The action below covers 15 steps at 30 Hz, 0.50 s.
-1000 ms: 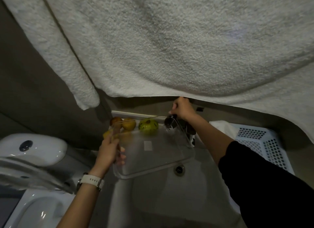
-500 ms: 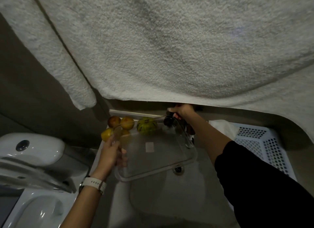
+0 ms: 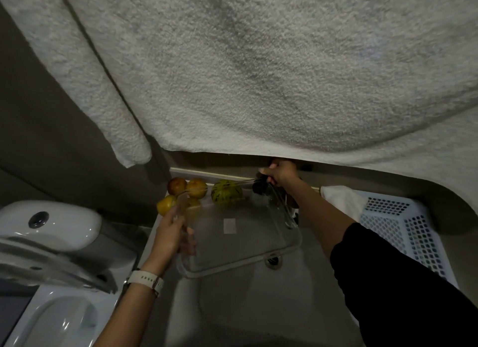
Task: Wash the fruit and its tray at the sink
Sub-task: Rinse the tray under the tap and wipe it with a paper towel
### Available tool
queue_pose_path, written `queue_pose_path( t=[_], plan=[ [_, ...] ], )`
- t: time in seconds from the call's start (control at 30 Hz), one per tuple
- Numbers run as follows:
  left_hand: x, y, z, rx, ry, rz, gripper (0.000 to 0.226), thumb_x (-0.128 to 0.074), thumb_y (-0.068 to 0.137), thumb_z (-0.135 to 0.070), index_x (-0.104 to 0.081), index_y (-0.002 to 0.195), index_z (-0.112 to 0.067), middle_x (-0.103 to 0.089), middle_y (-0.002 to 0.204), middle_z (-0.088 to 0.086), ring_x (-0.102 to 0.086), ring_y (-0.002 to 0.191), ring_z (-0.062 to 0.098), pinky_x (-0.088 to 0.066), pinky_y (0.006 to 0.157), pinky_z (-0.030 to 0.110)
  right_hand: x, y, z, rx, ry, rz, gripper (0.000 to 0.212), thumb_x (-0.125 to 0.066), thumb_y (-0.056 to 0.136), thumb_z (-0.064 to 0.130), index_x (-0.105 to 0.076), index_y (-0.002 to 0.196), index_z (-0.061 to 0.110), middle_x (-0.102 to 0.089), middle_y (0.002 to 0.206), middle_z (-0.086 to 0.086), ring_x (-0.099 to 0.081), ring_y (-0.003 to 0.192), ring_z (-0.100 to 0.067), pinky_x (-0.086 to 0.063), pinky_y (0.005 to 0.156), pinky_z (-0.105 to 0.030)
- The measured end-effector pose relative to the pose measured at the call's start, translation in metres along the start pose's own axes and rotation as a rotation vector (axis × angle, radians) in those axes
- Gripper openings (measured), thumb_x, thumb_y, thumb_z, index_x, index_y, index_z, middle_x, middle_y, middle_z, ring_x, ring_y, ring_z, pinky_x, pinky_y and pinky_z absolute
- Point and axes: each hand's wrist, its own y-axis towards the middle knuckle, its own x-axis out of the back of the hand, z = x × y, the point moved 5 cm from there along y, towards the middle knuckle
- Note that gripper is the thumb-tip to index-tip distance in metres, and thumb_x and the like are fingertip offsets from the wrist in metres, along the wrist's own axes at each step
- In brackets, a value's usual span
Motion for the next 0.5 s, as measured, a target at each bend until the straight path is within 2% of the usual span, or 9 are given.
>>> queue_pose_path(
  t=[0.13,0.23,0.33,0.5],
  plan=[
    [0.003,-0.002,-0.004,-0.005,0.003,0.001,0.039,-0.035,0.1,-0.01,-0.047,0.124,-0.038,-0.065,0.057,0.005,-0.062,0.047,0.026,-0.052,0.041,0.034,0.004,-0.006,0.002,0.039,0.021,0.007,0.031,-0.073,0.085,0.016,-0.048,0.067,0.012,-0.05,0.052,-0.007,-0.041,0.026,-0.001,-0.035,0.034,-0.012],
    [0.006,-0.005,-0.008,-0.035,0.009,0.007,0.038,-0.034,0.1,-0.008,-0.049,0.123,-0.035,-0.064,0.056,0.005,-0.061,0.044,0.024,-0.052,0.039,0.033,0.007,-0.011,-0.001,0.067,0.037,0.009,0.028,-0.069,0.088,0.017,-0.049,0.068,0.012,-0.053,0.055,-0.006,-0.045,0.031,-0.003,-0.039,0.038,-0.015],
    [0.012,-0.009,-0.011,-0.054,0.001,0.004,0.034,-0.033,0.103,-0.011,-0.046,0.127,-0.031,-0.063,0.056,0.007,-0.06,0.041,0.023,-0.05,0.035,0.03,0.008,-0.017,-0.005,0.104,0.074,0.021,0.019,-0.066,0.09,0.013,-0.055,0.076,0.007,-0.056,0.06,-0.01,-0.049,0.045,-0.013,-0.043,0.045,-0.023],
    [0.028,-0.018,-0.008,-0.031,0.028,0.01,0.038,-0.037,0.102,-0.01,-0.046,0.136,-0.026,-0.058,0.067,0.018,-0.058,0.043,0.025,-0.05,0.036,0.031,0.009,-0.026,-0.008,0.159,0.125,0.041,0.012,-0.063,0.092,0.009,-0.055,0.084,0.003,-0.056,0.061,-0.011,-0.05,0.046,-0.016,-0.044,0.043,-0.023]
  ],
)
